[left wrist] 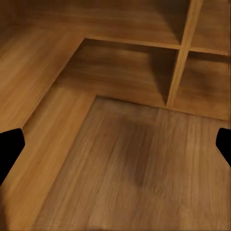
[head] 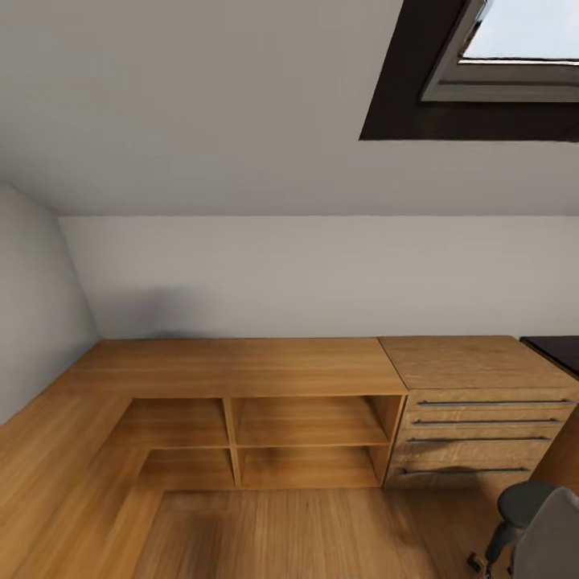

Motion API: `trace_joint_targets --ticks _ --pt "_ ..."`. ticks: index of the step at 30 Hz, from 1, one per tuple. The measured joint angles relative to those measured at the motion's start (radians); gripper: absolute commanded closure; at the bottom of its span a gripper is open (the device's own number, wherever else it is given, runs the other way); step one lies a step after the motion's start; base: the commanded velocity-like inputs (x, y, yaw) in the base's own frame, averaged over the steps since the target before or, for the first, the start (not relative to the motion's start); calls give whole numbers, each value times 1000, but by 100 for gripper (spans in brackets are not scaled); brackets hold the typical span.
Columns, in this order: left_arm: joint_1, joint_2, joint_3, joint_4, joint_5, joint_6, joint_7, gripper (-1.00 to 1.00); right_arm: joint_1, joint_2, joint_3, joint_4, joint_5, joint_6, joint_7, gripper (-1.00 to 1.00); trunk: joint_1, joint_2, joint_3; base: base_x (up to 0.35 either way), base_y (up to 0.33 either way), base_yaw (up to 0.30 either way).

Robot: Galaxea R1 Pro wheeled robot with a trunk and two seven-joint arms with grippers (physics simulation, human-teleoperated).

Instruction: In the bedroom, organize the workspace by keeping the computer under the desk, ensuring the monitor is on the desk, placing the keyboard on the desk next to the monitor, placing the mouse on the desk next to the keyboard, moving the folder from the swivel chair onto the desk next to the mouse, stacking the notebook on top of the folder with the pen on top of the notebook, and positioning the swivel chair next to the desk.

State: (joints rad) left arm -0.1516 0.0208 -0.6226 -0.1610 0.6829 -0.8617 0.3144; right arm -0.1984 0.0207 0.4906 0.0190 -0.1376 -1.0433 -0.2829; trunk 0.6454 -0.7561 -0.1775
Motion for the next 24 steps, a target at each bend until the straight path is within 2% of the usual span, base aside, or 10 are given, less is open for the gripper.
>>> trace_joint_targets --ticks 5,20,24 --pt "0 0 -1 1 0 0 0 -100 3 2 1 0 27 0 -3 -100 0 0 3 0 0 -263" --pt "0 0 0 2 0 2 0 -100 3 6 1 0 30 0 -5 -100 0 0 12 0 2 -262" --pt "0 0 0 2 0 2 0 -100 3 6 1 0 30 0 -4 -100 0 0 15 0 167 -262"
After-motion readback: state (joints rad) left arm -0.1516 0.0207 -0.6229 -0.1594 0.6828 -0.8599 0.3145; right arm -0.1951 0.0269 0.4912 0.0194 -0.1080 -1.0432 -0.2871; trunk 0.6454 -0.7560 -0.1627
